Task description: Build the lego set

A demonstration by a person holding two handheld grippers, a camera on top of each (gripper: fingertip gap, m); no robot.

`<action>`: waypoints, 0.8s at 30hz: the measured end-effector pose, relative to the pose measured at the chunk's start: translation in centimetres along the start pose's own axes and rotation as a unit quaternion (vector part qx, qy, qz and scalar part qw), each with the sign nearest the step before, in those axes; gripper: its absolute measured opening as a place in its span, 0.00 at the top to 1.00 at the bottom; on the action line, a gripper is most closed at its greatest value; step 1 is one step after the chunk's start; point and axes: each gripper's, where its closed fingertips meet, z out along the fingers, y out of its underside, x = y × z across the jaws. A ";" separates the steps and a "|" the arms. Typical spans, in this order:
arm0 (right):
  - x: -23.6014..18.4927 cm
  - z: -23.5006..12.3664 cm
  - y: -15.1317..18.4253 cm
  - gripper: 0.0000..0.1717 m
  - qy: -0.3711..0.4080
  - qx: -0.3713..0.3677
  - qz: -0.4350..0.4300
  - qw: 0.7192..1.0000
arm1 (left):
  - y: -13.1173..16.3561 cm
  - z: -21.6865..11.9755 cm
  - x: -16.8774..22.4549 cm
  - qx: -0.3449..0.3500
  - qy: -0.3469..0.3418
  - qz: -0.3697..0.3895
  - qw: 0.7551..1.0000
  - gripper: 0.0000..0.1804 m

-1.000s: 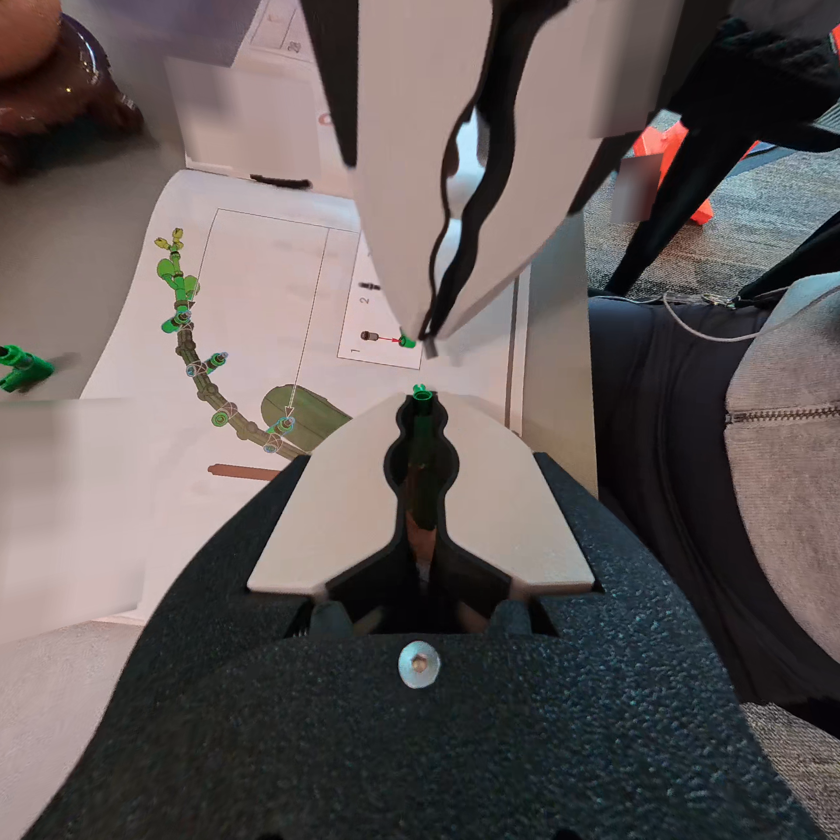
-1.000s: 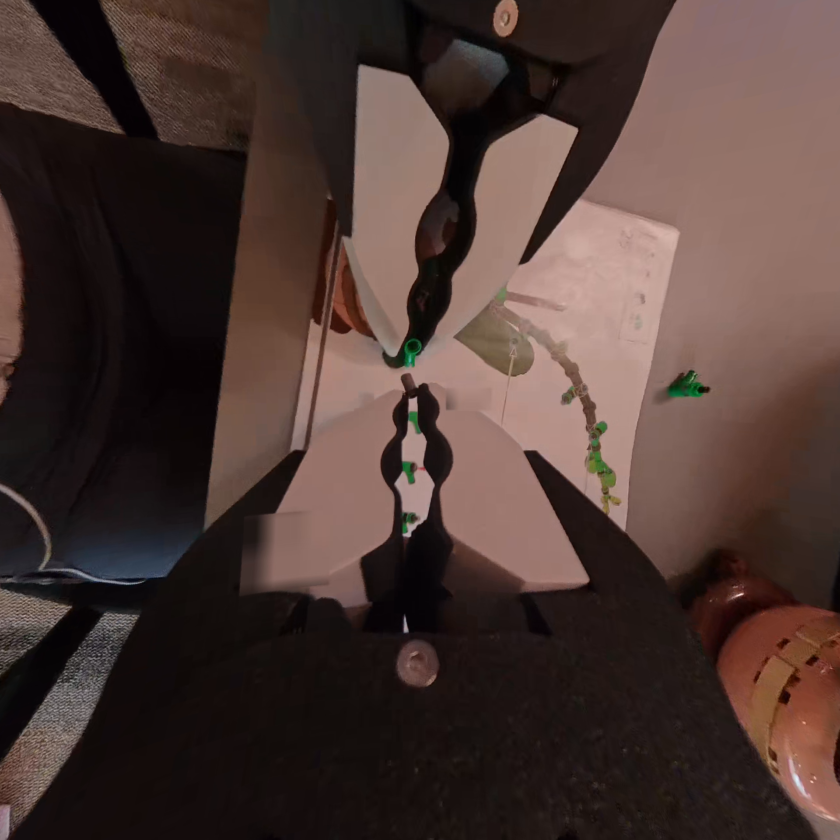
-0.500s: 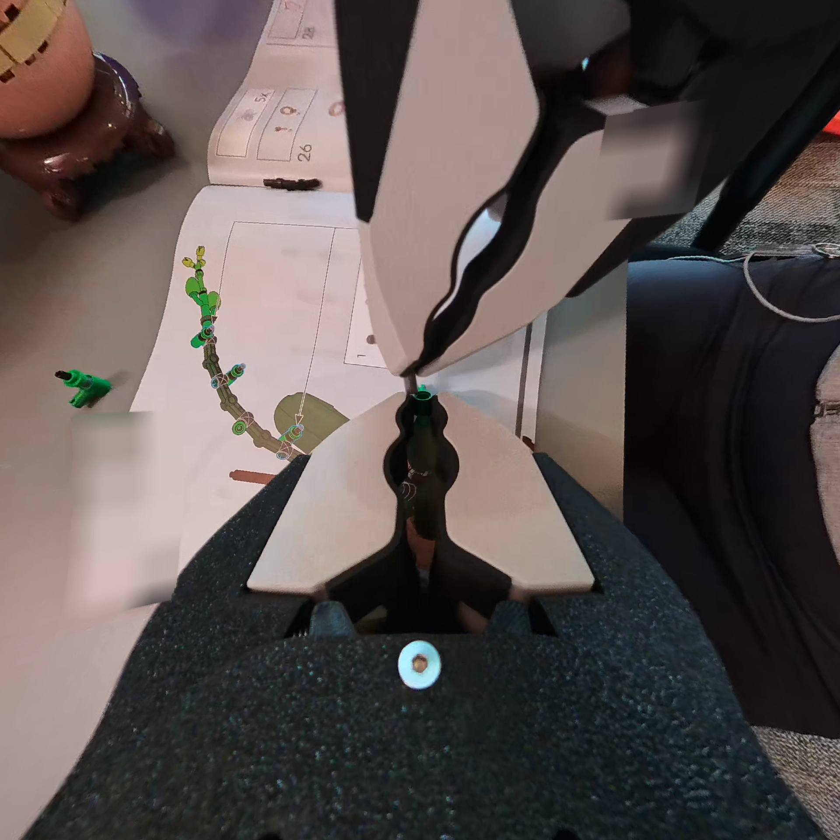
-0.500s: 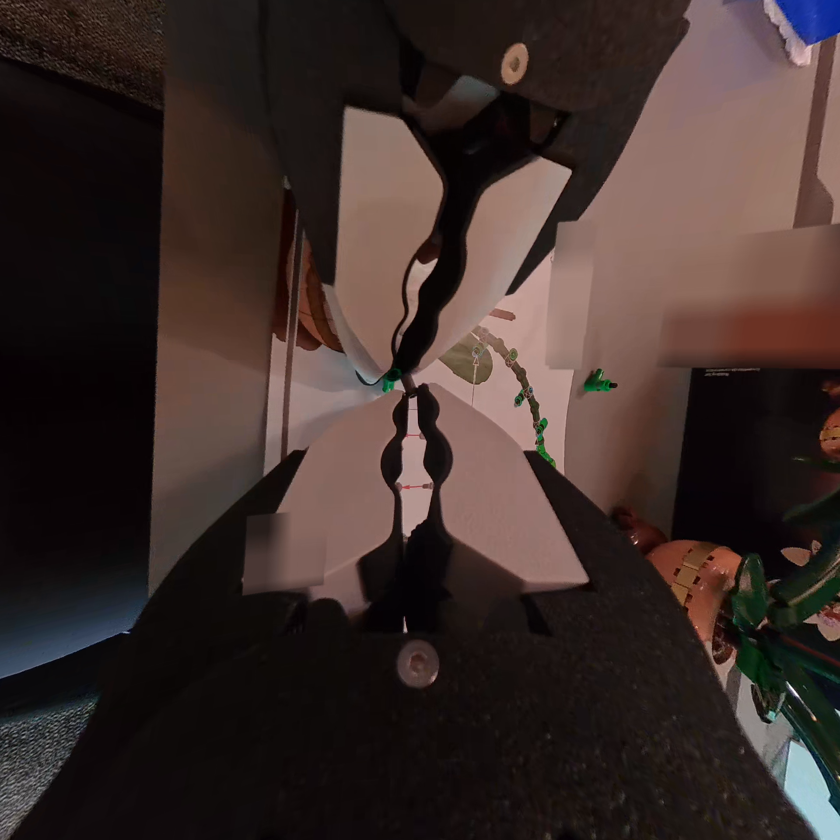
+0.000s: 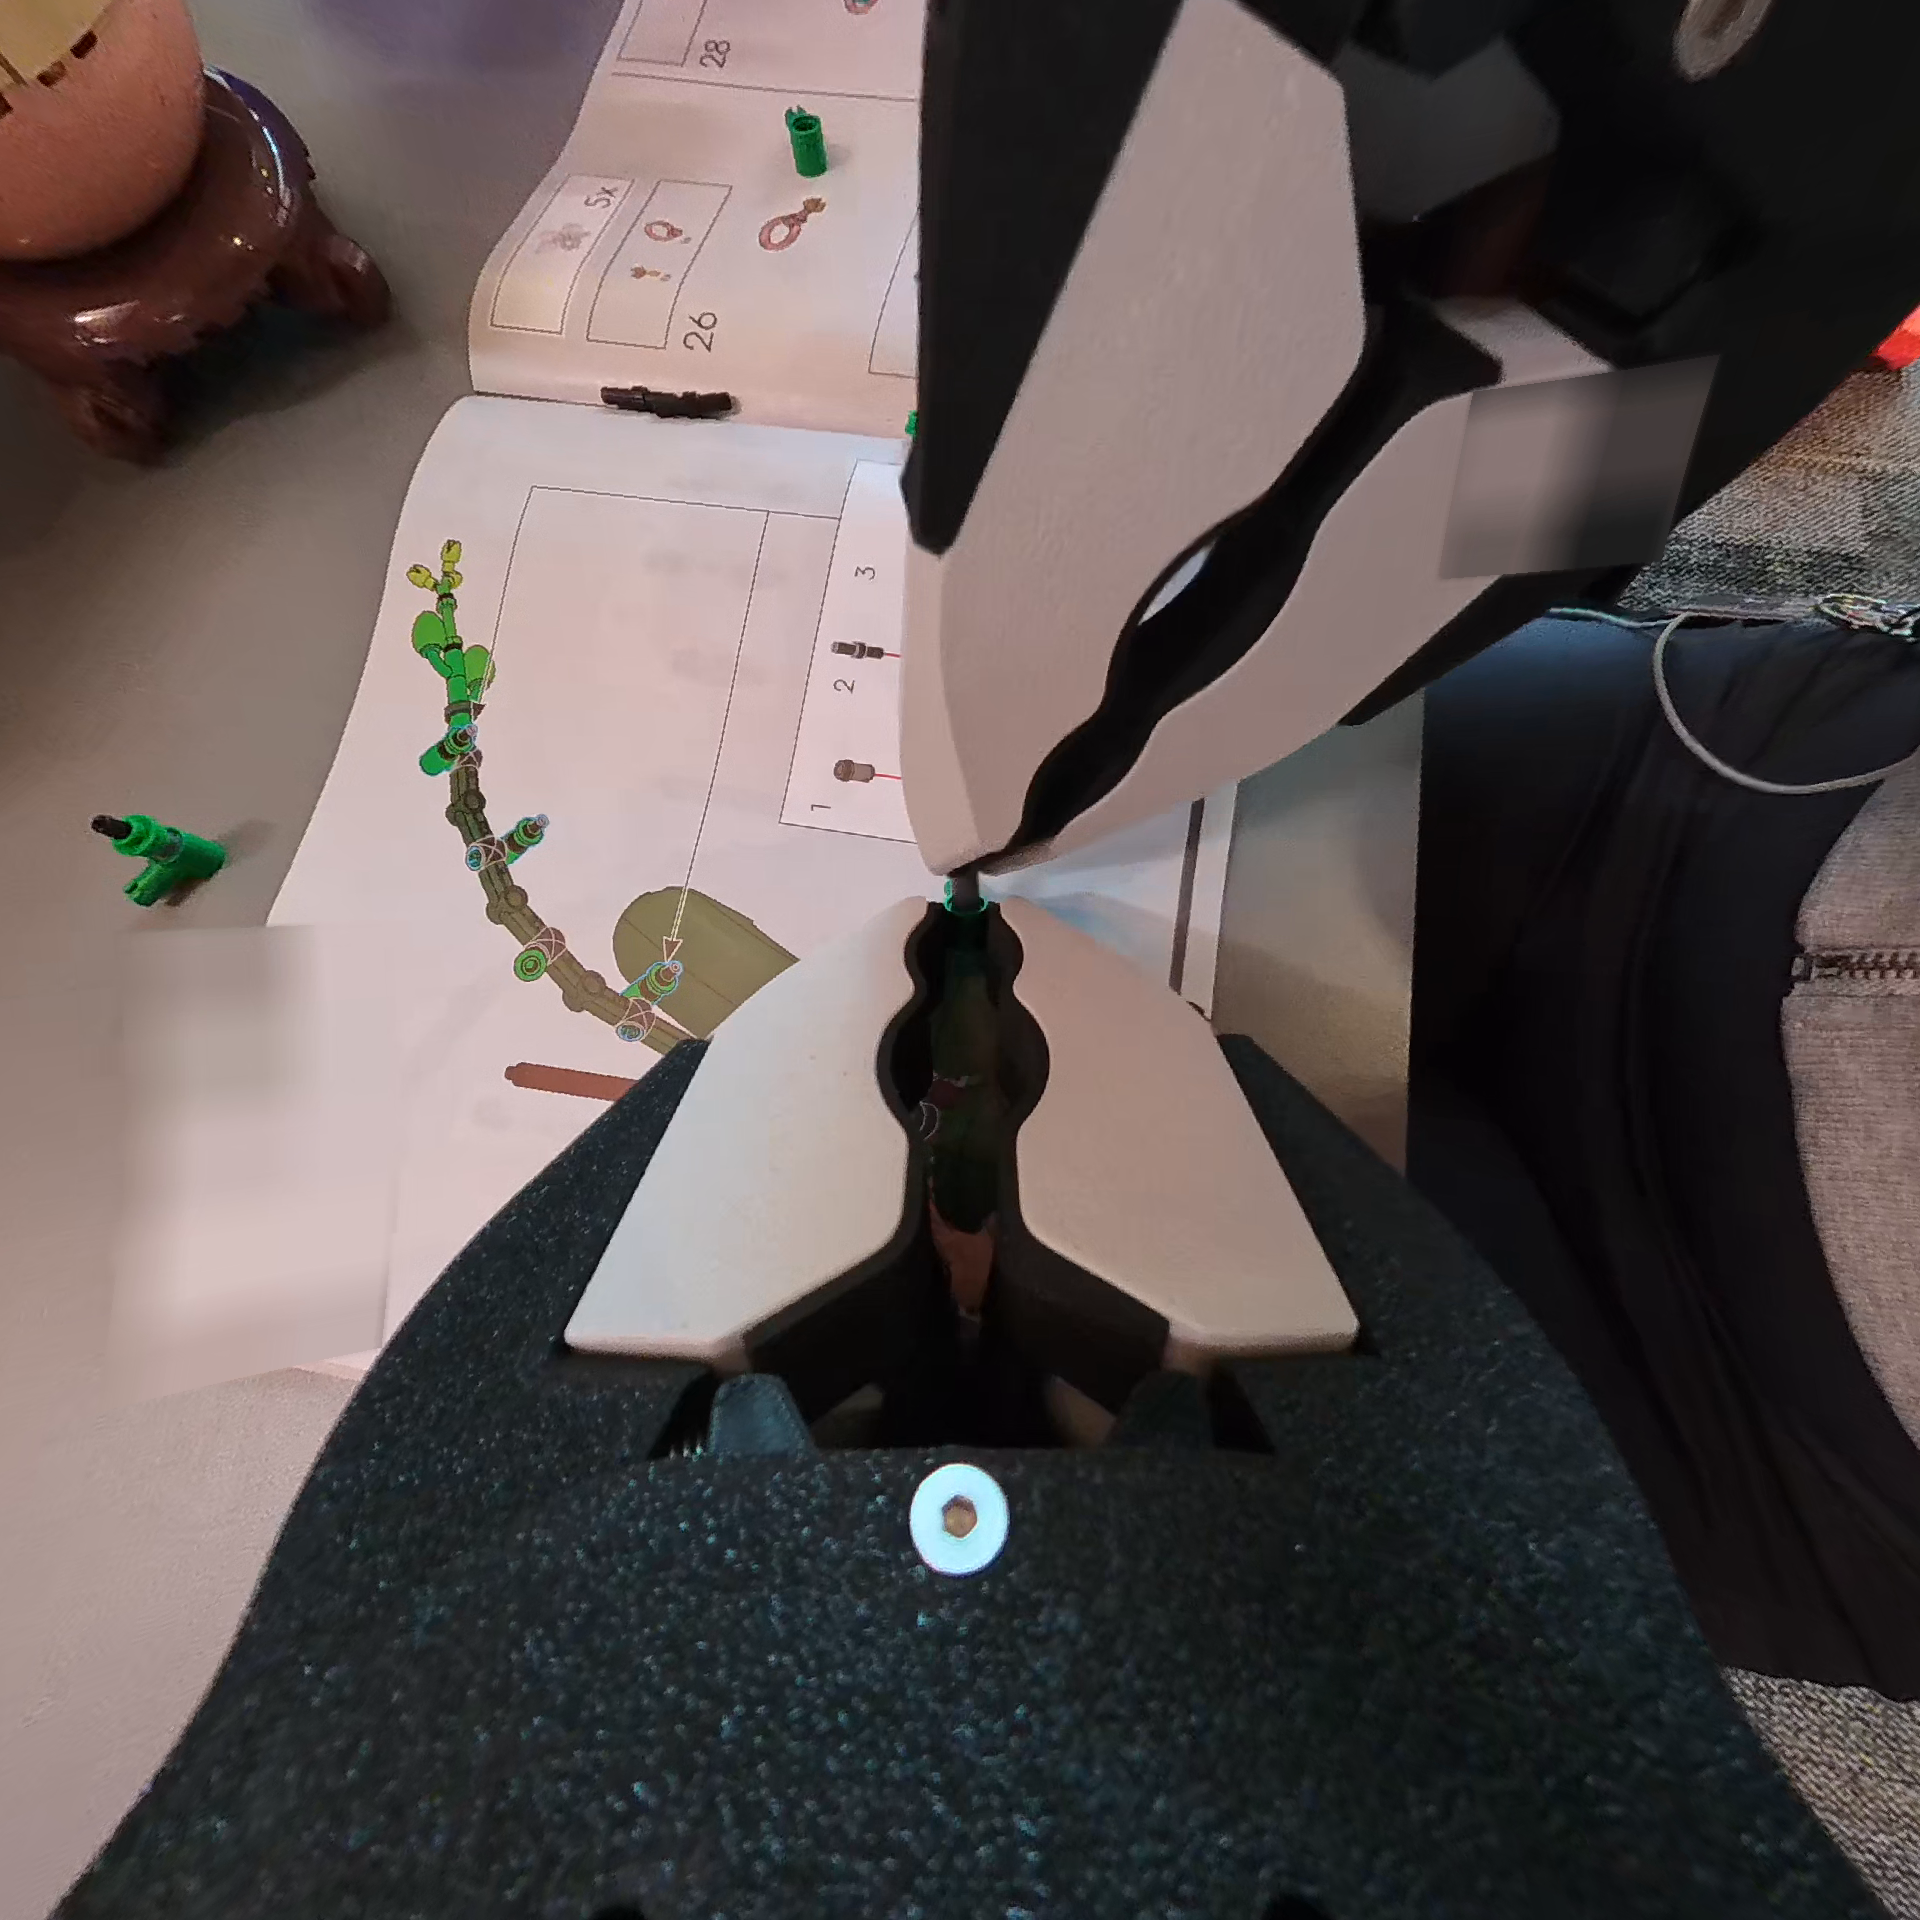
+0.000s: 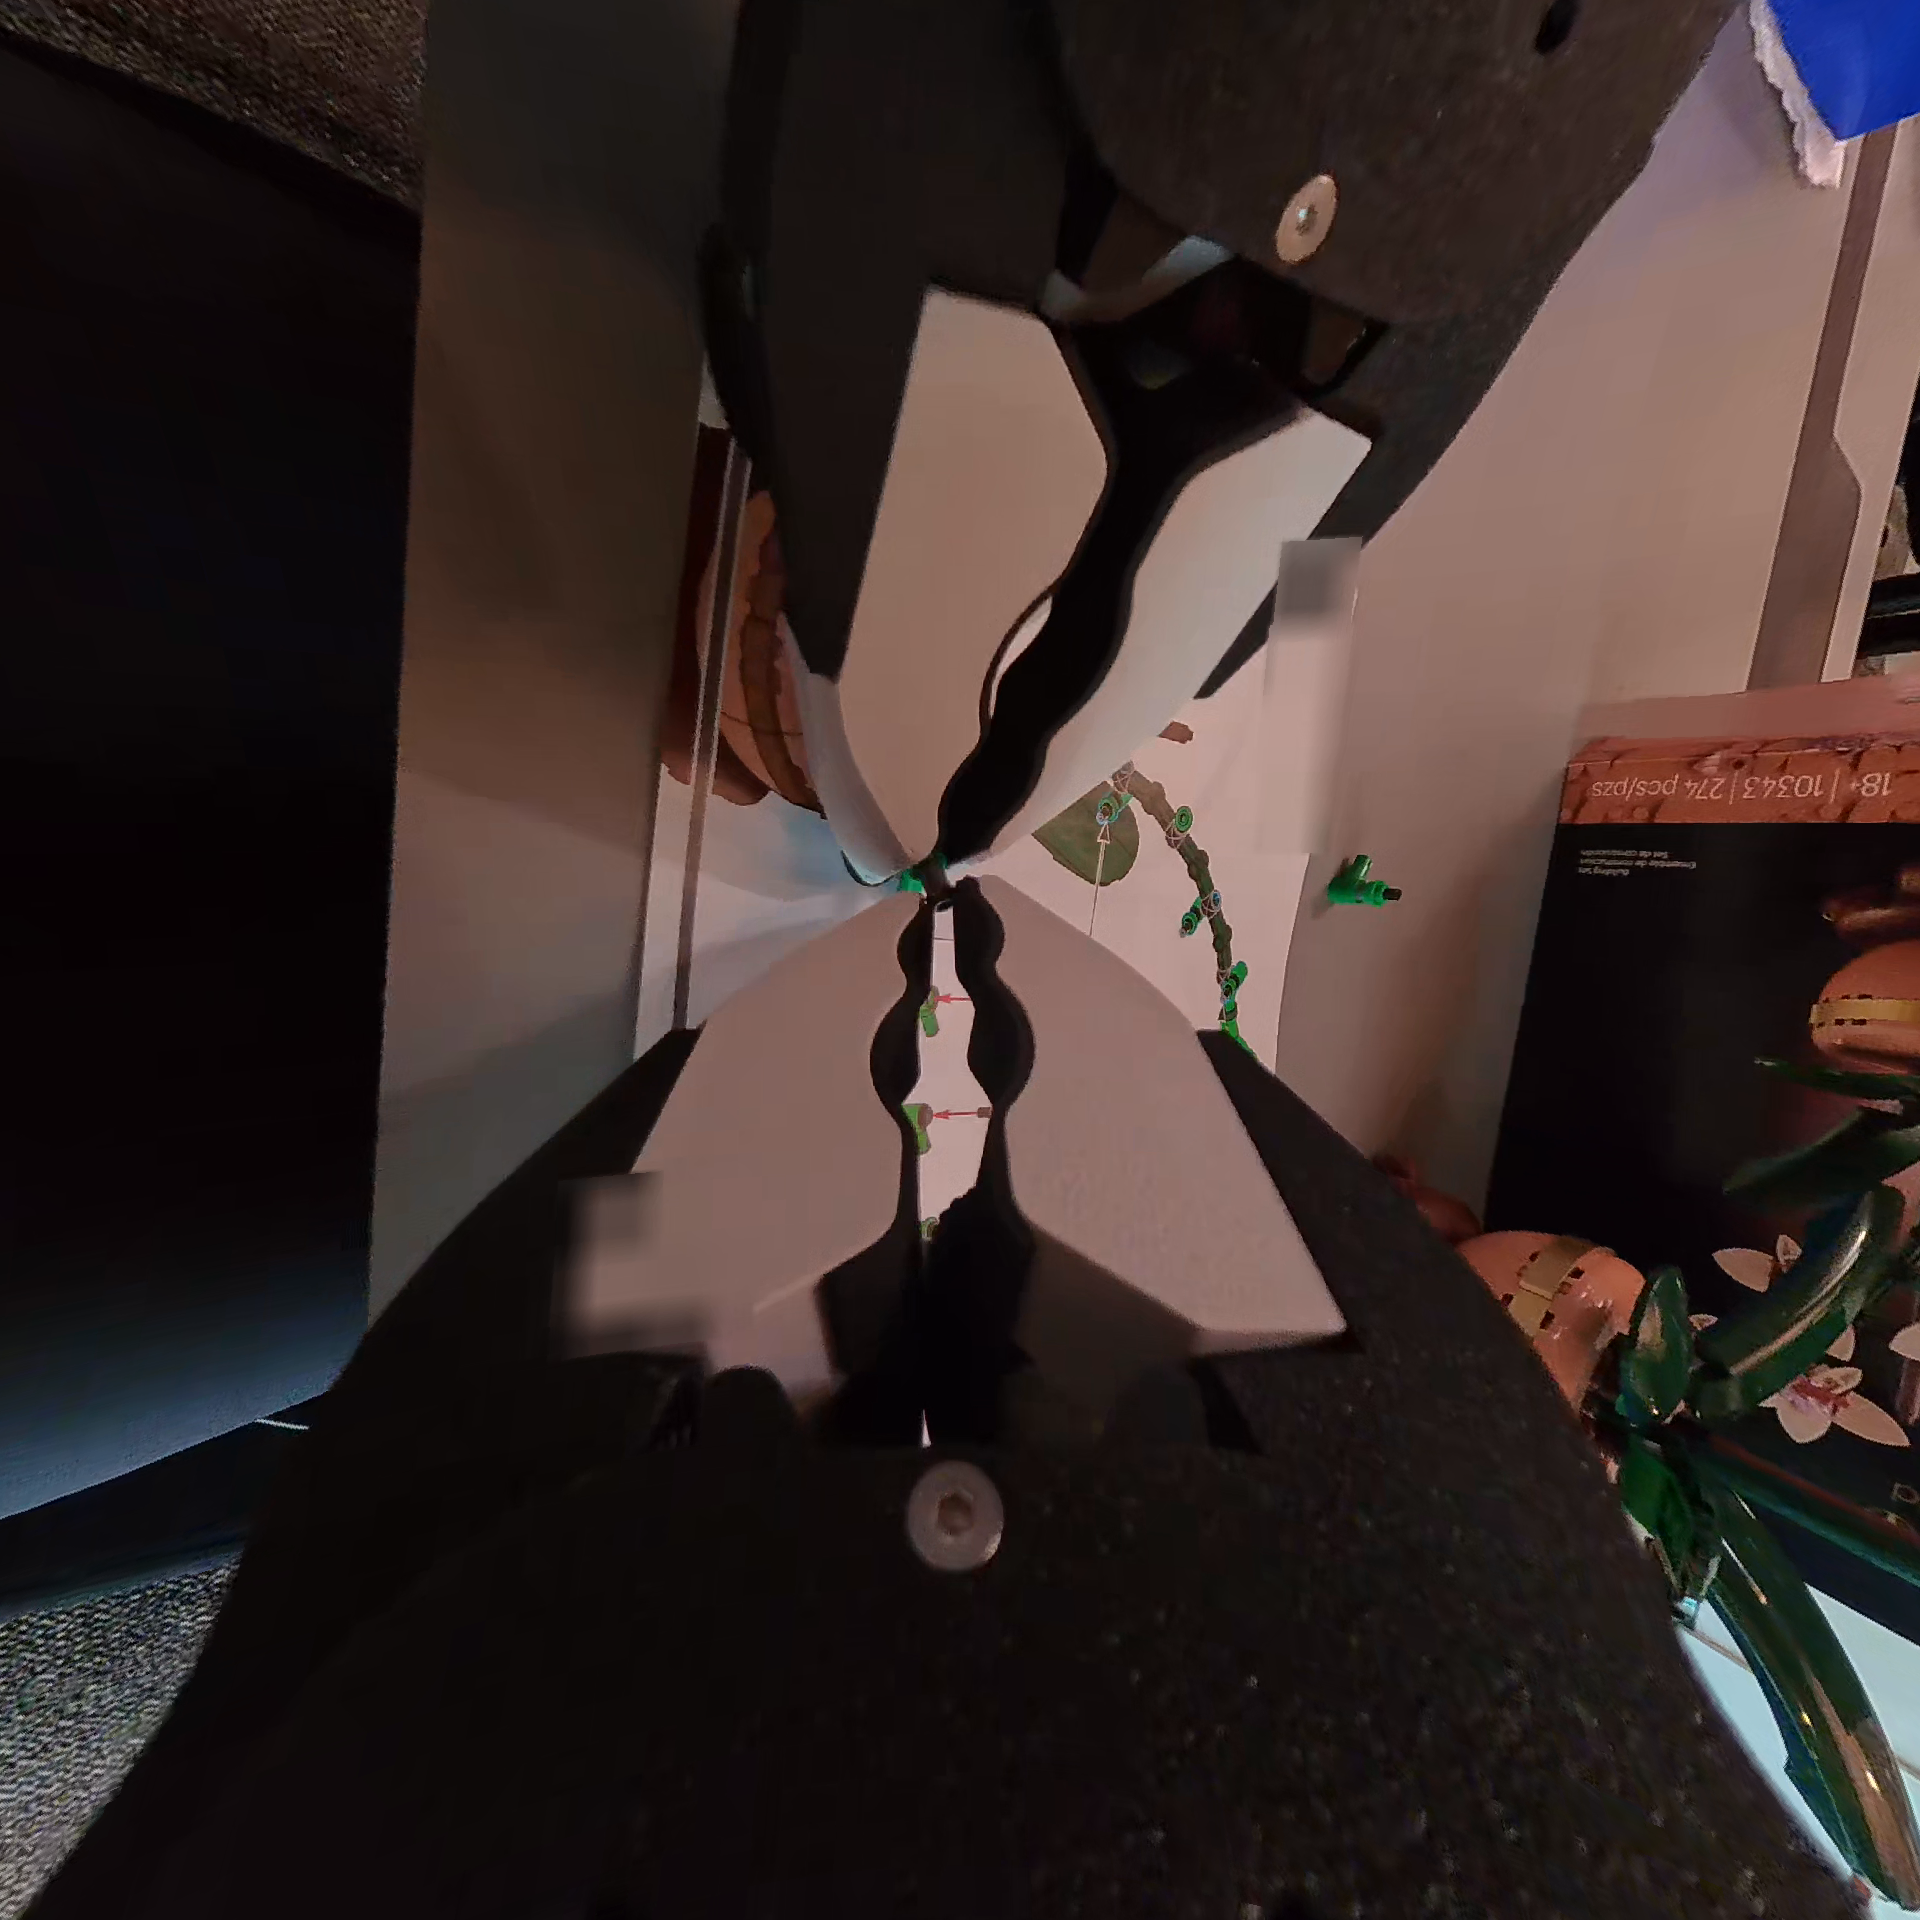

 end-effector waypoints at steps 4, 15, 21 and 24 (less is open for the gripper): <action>0.1 0.0 0.1 0.98 0.000 0.000 -0.002 1.000 | 0.0 0.1 0.1 -0.001 -0.002 0.006 1.000 0.97; 0.1 0.3 0.2 0.98 0.015 -0.007 -0.022 1.000 | -0.1 0.1 0.1 0.009 0.004 -0.002 1.000 0.97; 0.1 0.3 0.2 0.98 0.027 -0.016 -0.037 0.999 | -0.1 0.2 0.2 0.012 0.008 -0.011 1.000 0.97; 0.4 0.4 0.5 0.98 0.060 -0.044 -0.089 0.993 | -0.1 0.2 0.2 0.015 0.012 -0.019 1.000 0.97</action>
